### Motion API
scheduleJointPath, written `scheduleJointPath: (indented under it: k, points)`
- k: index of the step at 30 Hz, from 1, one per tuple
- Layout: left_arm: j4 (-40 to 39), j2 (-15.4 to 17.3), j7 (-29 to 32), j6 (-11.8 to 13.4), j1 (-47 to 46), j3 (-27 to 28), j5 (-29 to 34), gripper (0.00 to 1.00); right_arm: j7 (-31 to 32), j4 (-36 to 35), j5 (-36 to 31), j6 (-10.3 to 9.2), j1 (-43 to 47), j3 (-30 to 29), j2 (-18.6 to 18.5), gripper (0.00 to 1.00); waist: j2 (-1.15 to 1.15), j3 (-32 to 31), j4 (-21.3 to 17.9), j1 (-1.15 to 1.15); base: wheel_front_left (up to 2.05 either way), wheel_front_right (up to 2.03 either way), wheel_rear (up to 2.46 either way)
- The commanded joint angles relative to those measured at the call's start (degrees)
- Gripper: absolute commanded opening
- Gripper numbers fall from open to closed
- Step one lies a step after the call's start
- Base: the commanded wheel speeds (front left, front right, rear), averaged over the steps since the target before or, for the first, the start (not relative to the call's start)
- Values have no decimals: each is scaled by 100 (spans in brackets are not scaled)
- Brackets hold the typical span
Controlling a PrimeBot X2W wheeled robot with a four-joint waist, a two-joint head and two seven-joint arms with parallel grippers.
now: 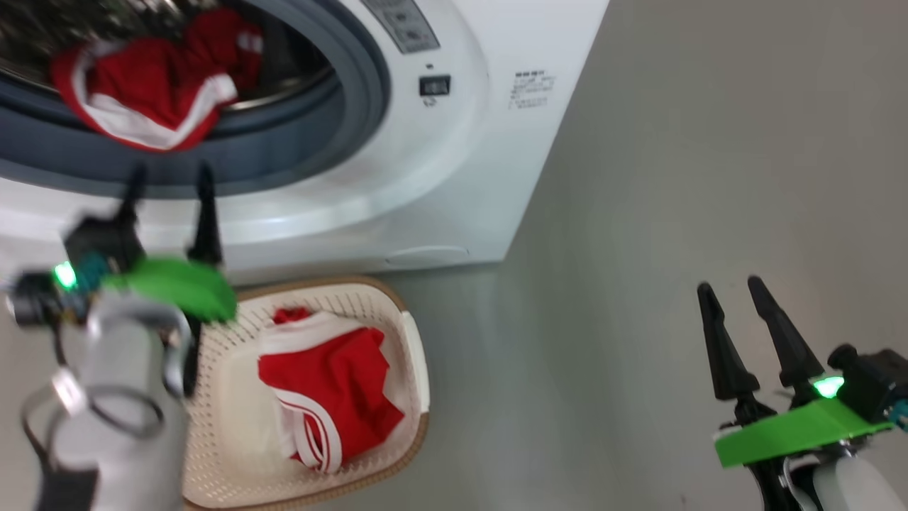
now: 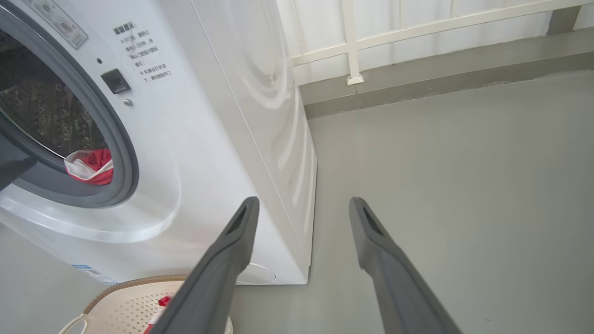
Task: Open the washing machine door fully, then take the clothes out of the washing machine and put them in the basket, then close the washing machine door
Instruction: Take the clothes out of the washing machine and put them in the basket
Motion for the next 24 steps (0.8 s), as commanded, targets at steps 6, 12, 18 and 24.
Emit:
scheduleJointPath:
  k: [6,12,18,24]
  points:
    - [1105,510,27,-27,-1346,4,203,100,-37,-166,81,37,-406,185,48,100,0,811,-398,0,0,0,0]
    - [2060,724,122,53,-2284,-133,330,100,-37,-192,95,37,-587,186,86,100,0,1101,-505,0,0,0,0]
    - [2823,938,282,229,-2852,-228,420,100,-37,-210,101,37,-683,205,115,100,0,1258,-582,0,0,0,0]
    - [3139,1104,307,342,-3041,-348,496,100,-37,-215,91,37,-696,205,132,100,0,1282,-627,0,0,0,0]
